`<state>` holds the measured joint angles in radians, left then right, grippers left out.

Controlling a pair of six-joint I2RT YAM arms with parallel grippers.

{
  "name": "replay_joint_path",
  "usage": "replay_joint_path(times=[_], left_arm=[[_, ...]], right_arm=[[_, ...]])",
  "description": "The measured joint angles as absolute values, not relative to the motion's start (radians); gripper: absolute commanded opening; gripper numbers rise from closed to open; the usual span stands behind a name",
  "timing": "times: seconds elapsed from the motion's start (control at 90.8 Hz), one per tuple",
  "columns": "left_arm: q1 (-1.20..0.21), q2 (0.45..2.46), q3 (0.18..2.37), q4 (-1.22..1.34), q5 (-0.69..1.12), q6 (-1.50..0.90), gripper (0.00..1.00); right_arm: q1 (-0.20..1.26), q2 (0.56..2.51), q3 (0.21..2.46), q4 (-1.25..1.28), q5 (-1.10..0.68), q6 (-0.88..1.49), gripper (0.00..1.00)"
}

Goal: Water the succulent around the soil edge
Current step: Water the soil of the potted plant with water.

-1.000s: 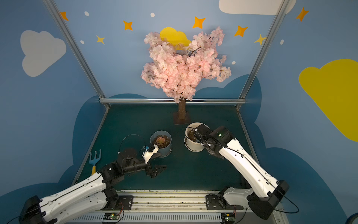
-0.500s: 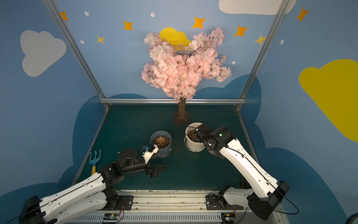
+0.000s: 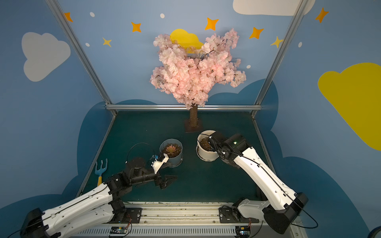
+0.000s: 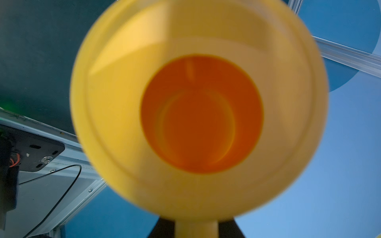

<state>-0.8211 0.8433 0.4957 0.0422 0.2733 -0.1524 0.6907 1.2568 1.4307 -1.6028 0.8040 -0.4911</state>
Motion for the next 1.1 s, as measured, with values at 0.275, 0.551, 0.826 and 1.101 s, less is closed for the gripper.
replay_joint_path(times=[0.275,0.551,0.826,1.101], left_arm=[[-0.821,0.843,0.496,0.044,0.27,-0.152,1.0],[-0.821,0.84,0.496,0.053,0.247,-0.153,1.0],[-0.821,0.809,0.496,0.053,0.205,-0.152,1.0],[-0.821,0.81,0.495,0.053,0.201,-0.152,1.0]], right_arm=[[0.683,1.259,1.43,-1.603,0.81,-0.491,0.0],[0.68,1.285,1.43,-1.603,0.829,-0.492,0.0],[0.671,1.298,1.43,-1.603,0.851,-0.496,0.0],[0.671,1.324,1.43,-1.603,0.88,-0.505,0.0]])
